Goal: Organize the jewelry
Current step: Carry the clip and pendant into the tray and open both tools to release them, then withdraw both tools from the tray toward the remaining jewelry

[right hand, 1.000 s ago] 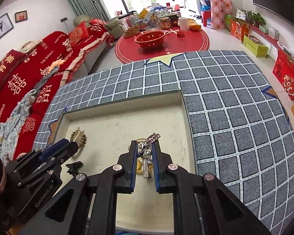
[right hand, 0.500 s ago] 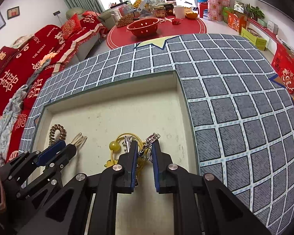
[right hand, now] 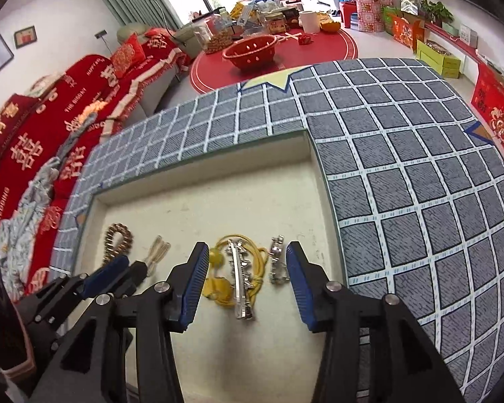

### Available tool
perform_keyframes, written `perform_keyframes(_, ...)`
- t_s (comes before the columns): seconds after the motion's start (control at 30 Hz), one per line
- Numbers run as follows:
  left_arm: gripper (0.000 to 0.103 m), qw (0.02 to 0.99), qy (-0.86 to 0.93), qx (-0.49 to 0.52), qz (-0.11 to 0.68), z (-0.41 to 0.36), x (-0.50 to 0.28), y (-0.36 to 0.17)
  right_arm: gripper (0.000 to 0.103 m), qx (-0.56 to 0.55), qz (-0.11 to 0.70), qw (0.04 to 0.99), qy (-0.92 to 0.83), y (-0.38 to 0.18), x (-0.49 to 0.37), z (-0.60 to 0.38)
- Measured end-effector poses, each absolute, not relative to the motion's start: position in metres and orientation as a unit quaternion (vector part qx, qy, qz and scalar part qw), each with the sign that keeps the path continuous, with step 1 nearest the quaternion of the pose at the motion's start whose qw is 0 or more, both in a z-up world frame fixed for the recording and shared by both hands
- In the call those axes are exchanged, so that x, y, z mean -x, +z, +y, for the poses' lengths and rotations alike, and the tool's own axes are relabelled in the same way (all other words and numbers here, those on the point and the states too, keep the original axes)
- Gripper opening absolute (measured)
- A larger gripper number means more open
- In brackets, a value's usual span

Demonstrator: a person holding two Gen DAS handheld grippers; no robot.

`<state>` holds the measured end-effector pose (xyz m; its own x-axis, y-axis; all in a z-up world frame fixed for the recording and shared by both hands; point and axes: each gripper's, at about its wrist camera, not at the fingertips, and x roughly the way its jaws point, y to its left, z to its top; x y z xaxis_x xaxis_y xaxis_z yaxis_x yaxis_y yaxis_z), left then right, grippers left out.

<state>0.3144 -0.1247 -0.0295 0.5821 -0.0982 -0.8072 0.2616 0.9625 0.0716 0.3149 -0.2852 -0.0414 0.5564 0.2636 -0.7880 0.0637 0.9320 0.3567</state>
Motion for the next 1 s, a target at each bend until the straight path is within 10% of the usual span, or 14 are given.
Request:
perform_keyframes(0.17,0.034,0.896,-0.105,-0.075,0.425,-0.116,-0.304,-0.009,0.062,-0.210,0.441,0.870,0.065,-0.020,-0.306,-0.291)
perform_keyframes(0.2,0.044,0.899,-0.103,-0.074,0.420,-0.115,-0.301,-0.005,0.062,-0.214,0.434,0.873,0.064,-0.014,-0.303,-0.293)
perform_keyframes(0.23,0.086,0.901,-0.100,-0.074,0.415,-0.113,-0.298,-0.001,0.063,-0.216,0.429,0.875,0.063,-0.009,-0.300,-0.294)
perform_keyframes(0.27,0.103,0.906,-0.093,-0.071,0.407,-0.111,-0.295,0.004,0.067,-0.219,0.424,0.876,0.062,-0.004,-0.297,-0.295)
perform_keyframes(1.0,0.103,0.910,-0.122,-0.057,0.391,-0.046,-0.184,0.018,0.103,-0.180,0.393,0.899,0.065,0.038,-0.163,-0.291)
